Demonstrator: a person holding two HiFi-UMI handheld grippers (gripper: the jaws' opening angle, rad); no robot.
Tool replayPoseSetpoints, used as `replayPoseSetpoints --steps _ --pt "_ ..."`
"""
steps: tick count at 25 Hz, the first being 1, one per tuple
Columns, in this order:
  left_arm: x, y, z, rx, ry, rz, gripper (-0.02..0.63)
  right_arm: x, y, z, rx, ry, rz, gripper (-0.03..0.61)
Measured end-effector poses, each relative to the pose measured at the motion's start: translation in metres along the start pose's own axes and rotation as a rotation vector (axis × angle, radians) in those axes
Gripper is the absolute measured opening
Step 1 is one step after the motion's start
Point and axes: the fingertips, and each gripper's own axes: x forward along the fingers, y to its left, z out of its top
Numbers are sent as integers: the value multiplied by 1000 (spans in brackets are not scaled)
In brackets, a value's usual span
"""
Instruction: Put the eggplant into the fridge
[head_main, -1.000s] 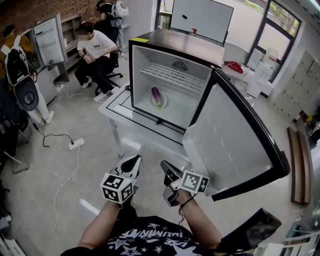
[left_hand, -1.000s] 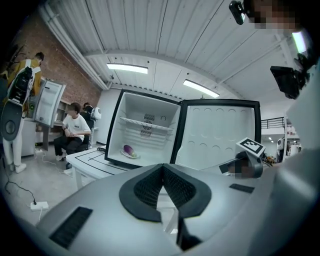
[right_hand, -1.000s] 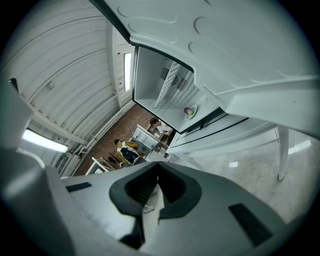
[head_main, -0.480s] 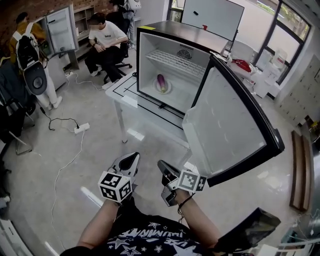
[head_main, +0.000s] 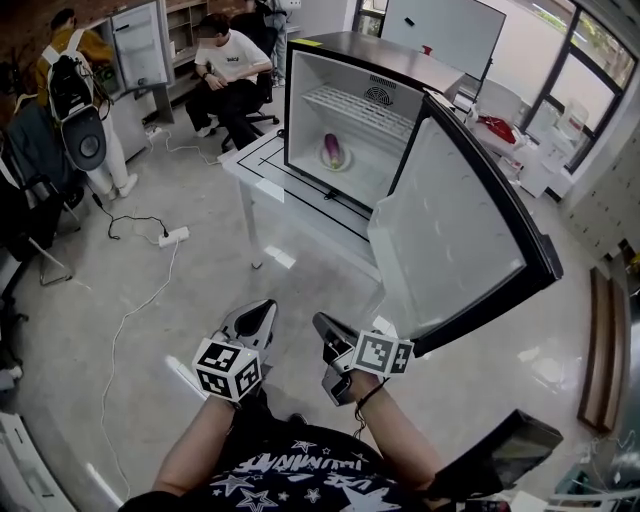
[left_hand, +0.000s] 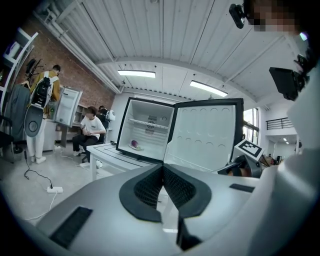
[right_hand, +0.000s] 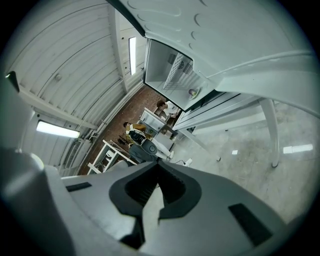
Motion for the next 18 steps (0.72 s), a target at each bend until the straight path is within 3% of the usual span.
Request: replayPoseSetpoints --steps 18 --pt "-26 12 -16 -26 29 27 9 12 9 -23 11 48 -1 6"
